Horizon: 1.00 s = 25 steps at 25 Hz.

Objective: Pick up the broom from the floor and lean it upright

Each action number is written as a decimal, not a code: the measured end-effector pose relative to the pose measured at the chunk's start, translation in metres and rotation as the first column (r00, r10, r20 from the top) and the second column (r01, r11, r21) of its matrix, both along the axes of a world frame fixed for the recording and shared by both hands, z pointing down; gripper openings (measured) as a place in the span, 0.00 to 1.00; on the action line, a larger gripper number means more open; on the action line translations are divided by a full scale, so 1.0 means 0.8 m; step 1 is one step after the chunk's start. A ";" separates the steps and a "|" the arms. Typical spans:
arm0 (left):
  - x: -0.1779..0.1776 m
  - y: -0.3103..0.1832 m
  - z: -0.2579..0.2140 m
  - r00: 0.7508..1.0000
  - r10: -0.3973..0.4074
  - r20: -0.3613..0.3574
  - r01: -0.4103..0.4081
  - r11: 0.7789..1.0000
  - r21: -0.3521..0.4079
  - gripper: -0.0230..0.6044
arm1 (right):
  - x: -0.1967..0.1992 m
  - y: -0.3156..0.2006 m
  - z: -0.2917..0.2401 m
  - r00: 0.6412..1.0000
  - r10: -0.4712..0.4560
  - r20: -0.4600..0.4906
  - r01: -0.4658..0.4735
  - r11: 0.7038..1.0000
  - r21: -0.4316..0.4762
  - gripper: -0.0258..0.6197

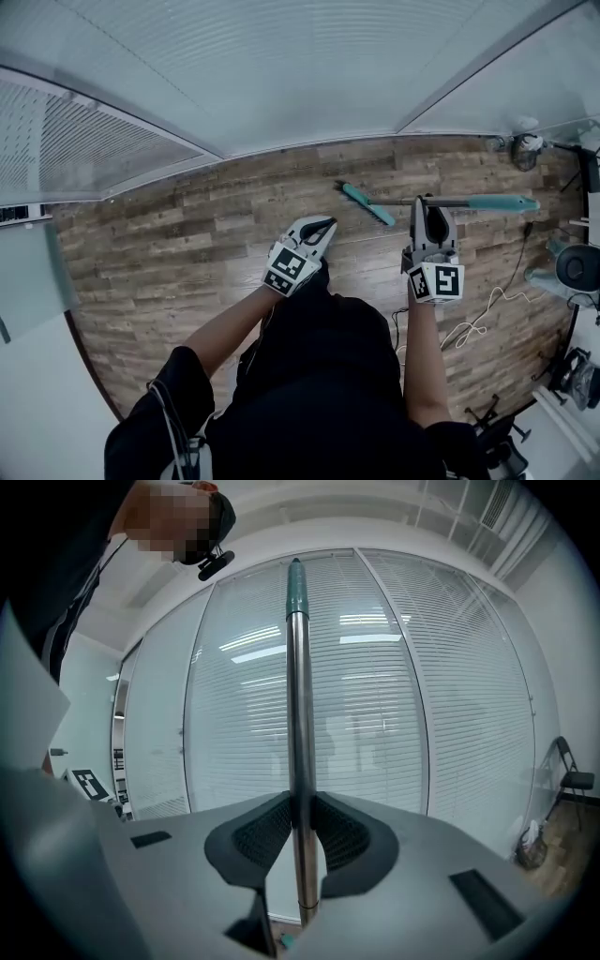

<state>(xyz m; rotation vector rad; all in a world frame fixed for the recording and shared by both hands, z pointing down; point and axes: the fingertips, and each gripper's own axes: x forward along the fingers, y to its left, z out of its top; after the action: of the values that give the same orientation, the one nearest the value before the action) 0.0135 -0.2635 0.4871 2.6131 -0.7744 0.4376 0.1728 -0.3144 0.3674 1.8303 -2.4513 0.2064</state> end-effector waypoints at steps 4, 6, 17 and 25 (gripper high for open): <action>-0.004 -0.016 -0.006 0.999 -0.020 -0.031 0.021 1.000 0.015 0.07 | -0.009 -0.008 -0.002 1.000 -0.002 -0.002 0.002 1.000 0.006 0.18; -0.007 -0.022 -0.011 0.999 -0.027 -0.028 0.027 0.999 0.017 0.07 | -0.012 -0.009 -0.008 1.000 -0.005 0.005 0.004 1.000 0.017 0.18; -0.011 -0.029 -0.018 0.998 -0.059 -0.037 0.059 0.998 0.018 0.07 | -0.011 -0.011 -0.013 1.000 -0.015 0.010 0.015 1.000 0.018 0.18; -0.004 -0.043 -0.020 0.993 -0.105 -0.062 0.106 0.994 0.013 0.07 | 0.000 -0.040 0.005 0.999 -0.048 0.000 0.048 0.999 -0.007 0.18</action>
<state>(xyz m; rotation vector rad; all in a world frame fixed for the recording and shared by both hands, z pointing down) 0.0104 -0.2978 0.4712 2.5729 -0.8942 0.3208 0.1725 -0.3460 0.3712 1.7664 -2.4882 0.2111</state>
